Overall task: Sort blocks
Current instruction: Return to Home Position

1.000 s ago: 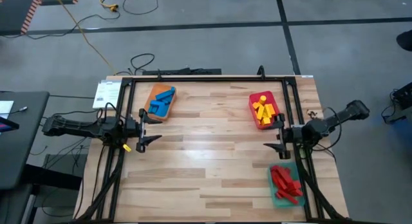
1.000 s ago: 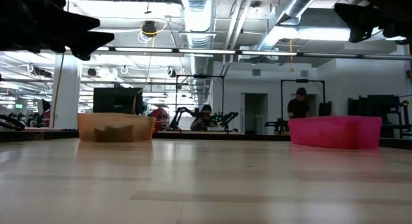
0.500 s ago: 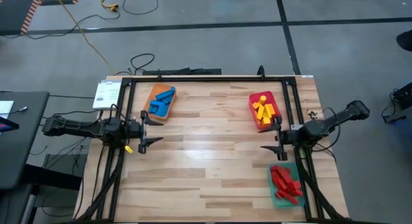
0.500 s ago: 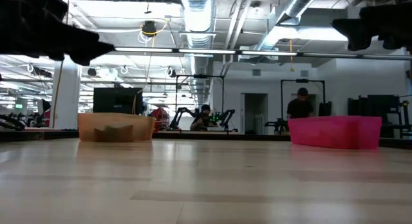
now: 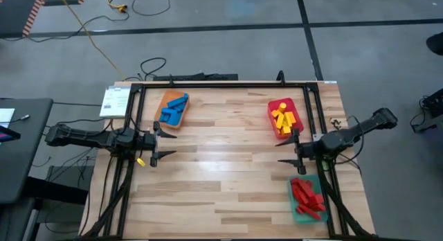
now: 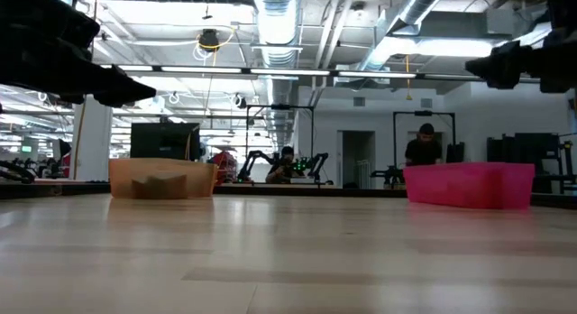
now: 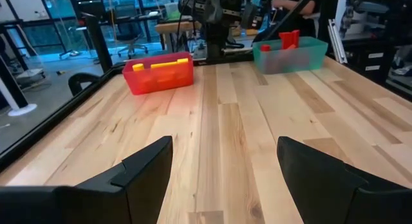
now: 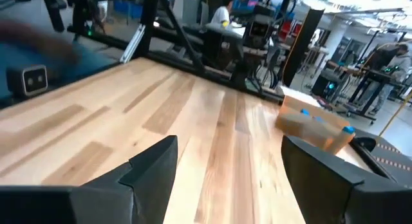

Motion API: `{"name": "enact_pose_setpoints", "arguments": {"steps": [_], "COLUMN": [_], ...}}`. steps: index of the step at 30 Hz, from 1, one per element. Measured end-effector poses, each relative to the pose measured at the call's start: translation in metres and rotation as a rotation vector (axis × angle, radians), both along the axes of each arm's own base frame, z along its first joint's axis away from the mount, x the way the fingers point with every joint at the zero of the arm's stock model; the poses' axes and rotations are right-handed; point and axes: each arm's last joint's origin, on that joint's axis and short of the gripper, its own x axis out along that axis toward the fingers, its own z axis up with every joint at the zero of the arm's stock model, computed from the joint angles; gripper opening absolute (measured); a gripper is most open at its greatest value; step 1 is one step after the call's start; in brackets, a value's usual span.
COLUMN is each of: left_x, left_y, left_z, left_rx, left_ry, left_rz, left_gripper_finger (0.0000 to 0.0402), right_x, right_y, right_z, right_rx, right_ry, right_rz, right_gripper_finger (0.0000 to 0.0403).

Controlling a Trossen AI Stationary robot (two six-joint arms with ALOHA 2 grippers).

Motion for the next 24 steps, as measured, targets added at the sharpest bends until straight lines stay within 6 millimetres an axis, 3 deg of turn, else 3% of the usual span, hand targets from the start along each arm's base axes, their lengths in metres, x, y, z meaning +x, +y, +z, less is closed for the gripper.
{"name": "enact_pose_setpoints", "arguments": {"steps": [24], "left_x": [0.0000], "left_y": [0.0001], "left_z": [0.0000], "left_rx": [0.000], "left_ry": [0.000], "left_rz": [0.004], "left_gripper_finger": [0.0275], "right_x": [-0.0006], "right_y": [-0.0003], "right_z": [-0.0077], "right_rx": [-0.033], "right_ry": [0.072], "right_rz": [0.000], "right_gripper_finger": [0.0290]}}
